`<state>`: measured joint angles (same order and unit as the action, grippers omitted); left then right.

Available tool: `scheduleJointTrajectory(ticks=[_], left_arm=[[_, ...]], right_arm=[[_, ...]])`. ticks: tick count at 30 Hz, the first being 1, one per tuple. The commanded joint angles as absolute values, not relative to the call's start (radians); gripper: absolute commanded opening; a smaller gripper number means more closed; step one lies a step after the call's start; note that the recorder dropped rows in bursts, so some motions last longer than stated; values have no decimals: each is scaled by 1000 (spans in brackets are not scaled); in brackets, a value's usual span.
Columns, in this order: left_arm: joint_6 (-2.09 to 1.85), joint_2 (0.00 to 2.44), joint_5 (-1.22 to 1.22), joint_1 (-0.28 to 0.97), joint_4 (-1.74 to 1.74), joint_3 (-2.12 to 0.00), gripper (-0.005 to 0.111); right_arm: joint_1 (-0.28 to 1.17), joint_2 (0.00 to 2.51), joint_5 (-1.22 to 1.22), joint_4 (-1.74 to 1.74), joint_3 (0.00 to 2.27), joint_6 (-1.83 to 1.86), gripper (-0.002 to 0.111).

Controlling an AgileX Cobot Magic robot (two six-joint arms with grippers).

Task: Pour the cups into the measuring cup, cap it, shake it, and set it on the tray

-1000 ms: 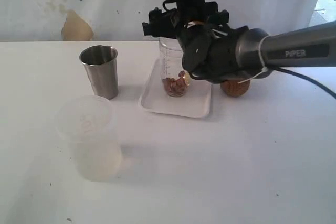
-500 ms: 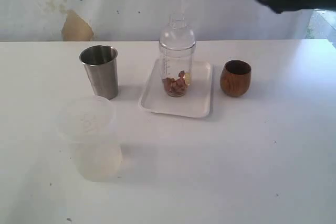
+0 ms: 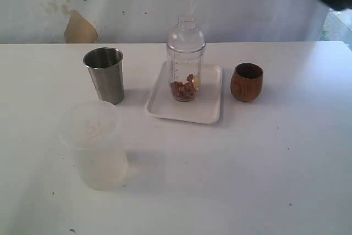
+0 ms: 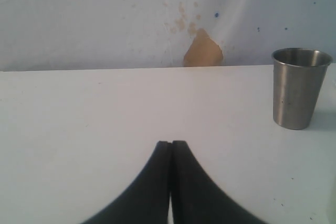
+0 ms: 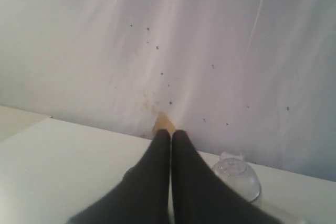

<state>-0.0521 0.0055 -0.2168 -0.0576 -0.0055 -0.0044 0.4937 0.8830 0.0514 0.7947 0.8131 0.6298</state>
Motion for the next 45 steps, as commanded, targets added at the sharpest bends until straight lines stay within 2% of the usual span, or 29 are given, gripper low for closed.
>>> scheduleJointTrajectory(ticks=[1,6,17,23,30,37,45], left_arm=[[-50,0,-203,-58,-18,0,0],[-50,0,-203,-58,-18,0,0],[-50,0,-203,-58,-18,0,0],[-50,0,-203,-58,-18,0,0],[-50,0,-203,-58,-18,0,0],[-50,0,-203,-58,-18,0,0],[-50,0,-203,-58,-18,0,0]], right_arm=[[488,717,-106,795,736,626,0],[488,580,-197,795,727,626,0],[488,428,-169,795,722,626,0],[488,368,18,758,623,626,0],[481,160,170,658,421,590,0],[342,18,243,485,233,492,0],[150,0,219,388,86,492,0]])
